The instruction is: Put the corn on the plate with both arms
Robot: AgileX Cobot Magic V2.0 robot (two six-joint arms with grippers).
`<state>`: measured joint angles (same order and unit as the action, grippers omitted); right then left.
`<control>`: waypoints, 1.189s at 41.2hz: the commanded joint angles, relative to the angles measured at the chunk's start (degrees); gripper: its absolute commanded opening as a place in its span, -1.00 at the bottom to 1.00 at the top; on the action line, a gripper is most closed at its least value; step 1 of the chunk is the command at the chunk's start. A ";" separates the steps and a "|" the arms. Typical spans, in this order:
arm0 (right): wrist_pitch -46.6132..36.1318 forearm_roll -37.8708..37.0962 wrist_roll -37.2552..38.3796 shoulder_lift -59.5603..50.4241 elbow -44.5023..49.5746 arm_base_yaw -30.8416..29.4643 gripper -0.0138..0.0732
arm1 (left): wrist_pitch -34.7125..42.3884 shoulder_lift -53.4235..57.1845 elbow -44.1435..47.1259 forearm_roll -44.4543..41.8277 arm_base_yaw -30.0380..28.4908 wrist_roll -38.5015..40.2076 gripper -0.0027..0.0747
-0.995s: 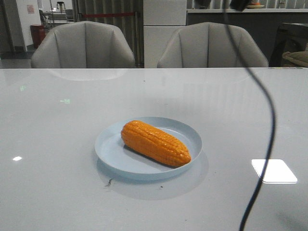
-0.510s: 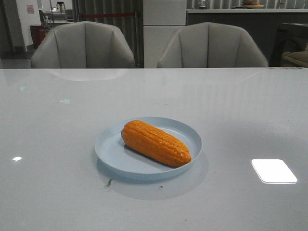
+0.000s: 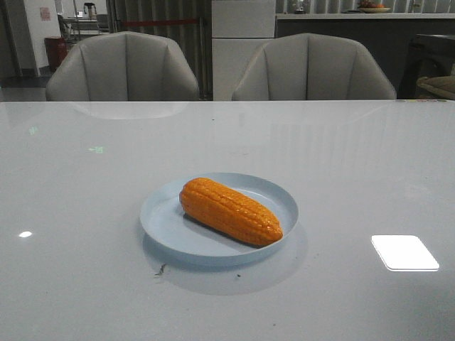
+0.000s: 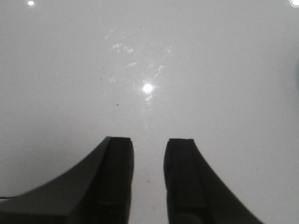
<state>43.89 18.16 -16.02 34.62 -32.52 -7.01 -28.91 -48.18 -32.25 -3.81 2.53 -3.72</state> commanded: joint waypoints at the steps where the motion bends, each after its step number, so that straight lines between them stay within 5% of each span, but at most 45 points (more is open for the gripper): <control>1: -4.25 1.51 -0.55 -0.88 -1.27 -0.33 0.72 | 3.65 0.58 -1.54 0.48 0.00 0.61 -0.26; 8: -3.56 1.51 -0.55 -0.88 -1.27 -0.33 0.72 | 3.65 0.58 -1.54 0.48 0.00 0.61 -0.29; 14: -3.56 1.51 -0.55 -0.88 -1.27 -0.33 0.72 | 3.65 0.58 -1.54 0.48 0.00 0.61 -0.69; 49: -3.56 1.51 -0.55 -0.88 -1.27 -0.33 0.72 | 3.73 0.22 -1.54 2.31 0.00 0.61 -0.67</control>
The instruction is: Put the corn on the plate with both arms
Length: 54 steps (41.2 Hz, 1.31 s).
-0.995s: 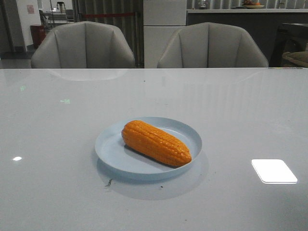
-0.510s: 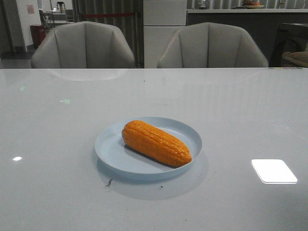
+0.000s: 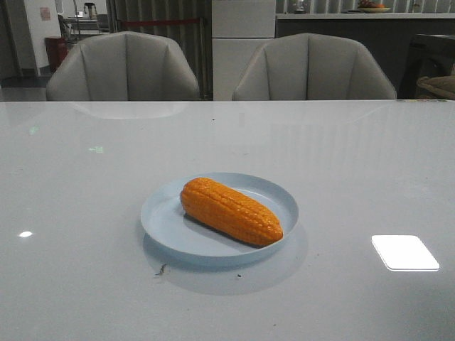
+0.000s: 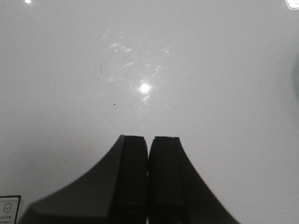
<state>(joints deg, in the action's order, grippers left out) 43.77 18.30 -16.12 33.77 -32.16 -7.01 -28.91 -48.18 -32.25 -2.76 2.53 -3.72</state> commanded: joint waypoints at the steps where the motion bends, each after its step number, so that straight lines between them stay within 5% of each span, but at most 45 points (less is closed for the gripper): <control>1: -3.44 1.37 -0.45 -0.04 -1.62 -0.33 0.72 | 3.73 0.58 -1.44 2.14 0.00 0.61 -0.67; 8: -3.37 1.37 -0.45 -0.04 -1.62 -0.33 0.72 | 7.61 8.26 -0.04 3.33 0.00 0.61 -0.67; 21: -3.37 1.37 -0.45 -0.04 -1.62 -0.33 0.72 | 31.80 31.29 19.02 3.50 0.00 0.61 -0.67; 32: -3.37 1.37 -0.45 -0.04 -1.62 -0.33 0.72 | 32.07 50.22 31.79 3.51 0.00 0.61 -0.67; 36: -3.09 1.37 -0.45 -0.04 -1.62 -0.33 0.72 | 35.63 48.91 35.00 3.51 0.00 0.61 -0.67; 54: -3.09 1.37 -0.45 0.07 -1.62 -0.33 0.72 | 29.91 49.03 35.03 3.78 0.00 0.61 -0.67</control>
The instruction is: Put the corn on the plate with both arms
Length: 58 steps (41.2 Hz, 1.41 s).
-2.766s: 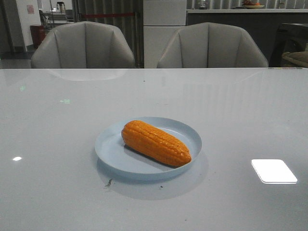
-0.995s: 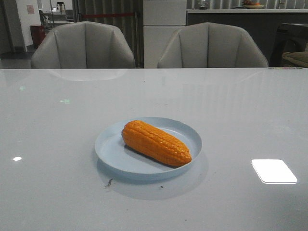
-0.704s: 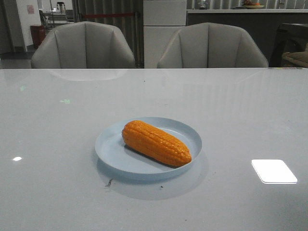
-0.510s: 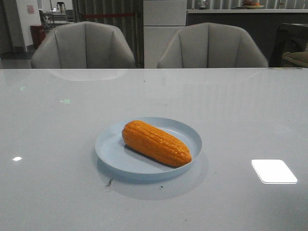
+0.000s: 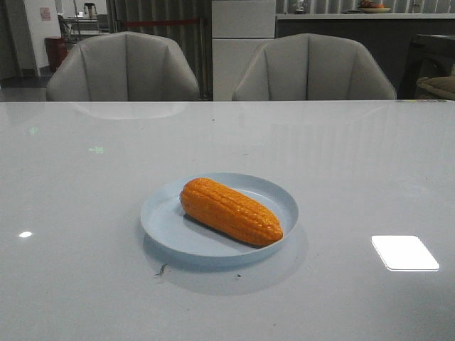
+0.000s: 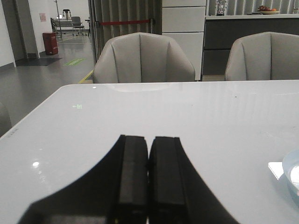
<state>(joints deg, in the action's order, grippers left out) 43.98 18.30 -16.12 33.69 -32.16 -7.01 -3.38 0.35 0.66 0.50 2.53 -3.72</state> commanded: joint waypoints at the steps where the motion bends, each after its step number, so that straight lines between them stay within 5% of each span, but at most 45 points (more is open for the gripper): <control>1: -3.30 1.37 -0.45 0.16 -1.62 -0.33 0.72 | 4.38 0.50 2.11 0.52 0.00 0.61 -0.67; 24: -5.54 -0.87 -0.45 -5.46 -0.80 1.29 0.71 | 4.38 0.50 2.11 0.52 0.00 0.61 -0.67; 28: -9.39 -2.34 -0.45 -10.33 1.51 4.11 0.50 | 4.38 0.50 2.11 0.52 0.00 0.61 -0.69; 37: -23.23 -2.34 -0.40 -21.35 10.19 10.47 -0.59 | 4.38 0.50 2.11 0.52 0.00 0.61 -0.69; 51: -34.62 -2.45 -0.09 -25.55 16.10 11.03 -0.57 | 4.38 0.50 2.11 0.52 0.00 0.61 -0.69; 58: -43.58 -10.51 11.38 -30.87 23.93 11.03 -0.57 | 4.38 0.50 2.11 0.52 0.00 0.61 -0.69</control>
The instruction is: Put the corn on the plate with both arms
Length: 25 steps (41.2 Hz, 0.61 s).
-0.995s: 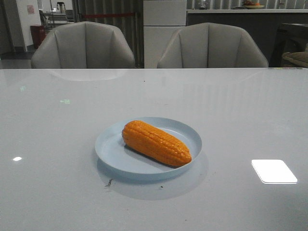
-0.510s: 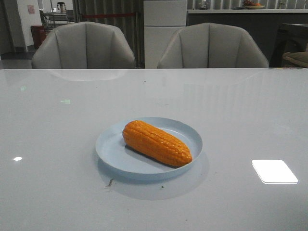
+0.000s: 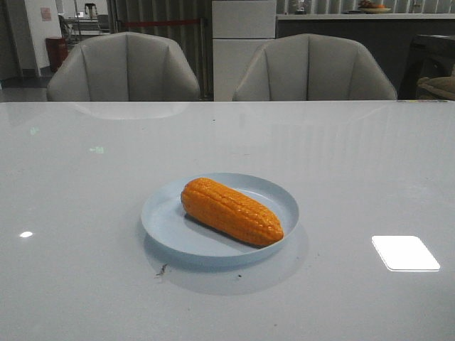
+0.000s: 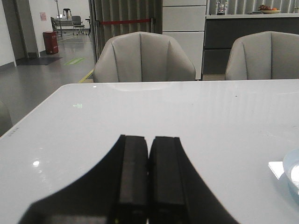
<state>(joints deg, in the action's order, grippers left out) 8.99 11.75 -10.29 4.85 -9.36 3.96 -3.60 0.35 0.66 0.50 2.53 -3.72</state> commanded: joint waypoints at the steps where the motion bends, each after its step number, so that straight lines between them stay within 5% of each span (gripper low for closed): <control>1: -8.99 -5.52 7.68 -2.86 2.57 0.06 -0.57 | 4.60 0.50 2.11 0.52 0.00 0.61 -0.69; 8: -12.20 -6.64 10.80 -6.79 10.05 0.06 -0.57 | 4.60 0.50 2.11 0.52 0.00 0.61 -0.69; 25: -5.84 -6.64 10.80 -6.88 9.78 0.06 -0.57 | 4.60 0.50 2.11 0.52 0.00 0.61 -0.69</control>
<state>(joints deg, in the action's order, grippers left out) 7.62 5.75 0.41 -0.52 1.56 3.96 -3.68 0.35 0.66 0.50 2.53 -3.72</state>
